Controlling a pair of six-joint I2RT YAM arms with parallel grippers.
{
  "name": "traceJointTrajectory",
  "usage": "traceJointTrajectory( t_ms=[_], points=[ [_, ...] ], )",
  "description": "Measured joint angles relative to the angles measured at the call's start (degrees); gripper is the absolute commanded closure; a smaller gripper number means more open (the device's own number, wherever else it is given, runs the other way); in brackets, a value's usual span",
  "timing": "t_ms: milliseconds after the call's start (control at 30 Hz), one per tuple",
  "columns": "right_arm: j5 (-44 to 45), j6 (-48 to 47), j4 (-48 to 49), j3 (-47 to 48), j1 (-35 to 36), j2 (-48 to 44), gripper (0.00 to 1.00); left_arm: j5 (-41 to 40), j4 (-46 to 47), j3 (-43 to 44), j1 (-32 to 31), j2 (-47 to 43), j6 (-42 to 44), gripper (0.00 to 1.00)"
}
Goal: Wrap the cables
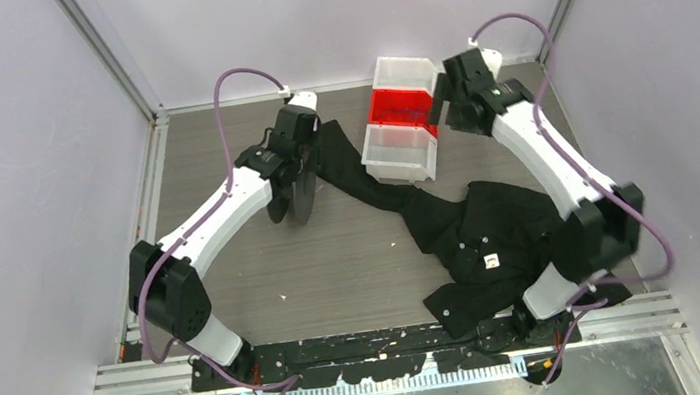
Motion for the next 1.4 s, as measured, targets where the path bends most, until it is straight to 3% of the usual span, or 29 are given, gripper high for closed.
traceJointTrajectory(
  t_ms=[200, 433, 733, 867, 1000, 1067, 1167, 1233, 1400],
  points=[
    [0.0, -2.8, -0.7, 17.1, 0.0, 21.6, 0.0, 0.9, -2.5, 4.2, 1.2, 1.4, 0.0, 0.47],
    [-1.0, -4.4, -2.0, 35.7, 0.0, 42.4, 0.05, 2.9, -6.9, 11.0, 3.3, 3.3, -0.4, 0.46],
    [-3.7, -4.6, -2.2, 50.2, -0.1, 55.2, 0.16, 6.5, -13.4, 18.9, 8.7, 3.0, -4.9, 0.45],
    [-5.7, -4.2, -0.5, 50.9, -0.4, 58.2, 0.22, 9.3, -17.1, 17.9, 15.5, 0.2, -8.2, 0.45],
    [-7.5, -3.5, 0.9, 52.3, -0.6, 61.7, 0.35, 10.7, -19.0, 12.6, 22.4, -5.0, -10.2, 0.45],
    [-7.5, -3.2, 1.5, 53.3, -0.6, 62.7, 0.49, 11.4, -19.8, 10.2, 23.2, -7.2, -10.8, 0.43],
    [-8.7, -2.7, 2.5, 53.7, -0.7, 62.7, 0.79, 13.8, -20.2, 7.4, 22.8, -8.9, -10.8, 0.16],
    [-9.1, -2.5, 2.5, 53.7, -0.9, 62.7, 0.96, 16.9, -20.1, 5.4, 22.6, -9.5, -10.6, 0.06],
    [-10.0, -2.4, 2.6, 53.7, -1.2, 62.1, 1.0, 25.1, -19.7, -0.3, 22.6, -11.8, -8.7, 0.08]
  ],
)
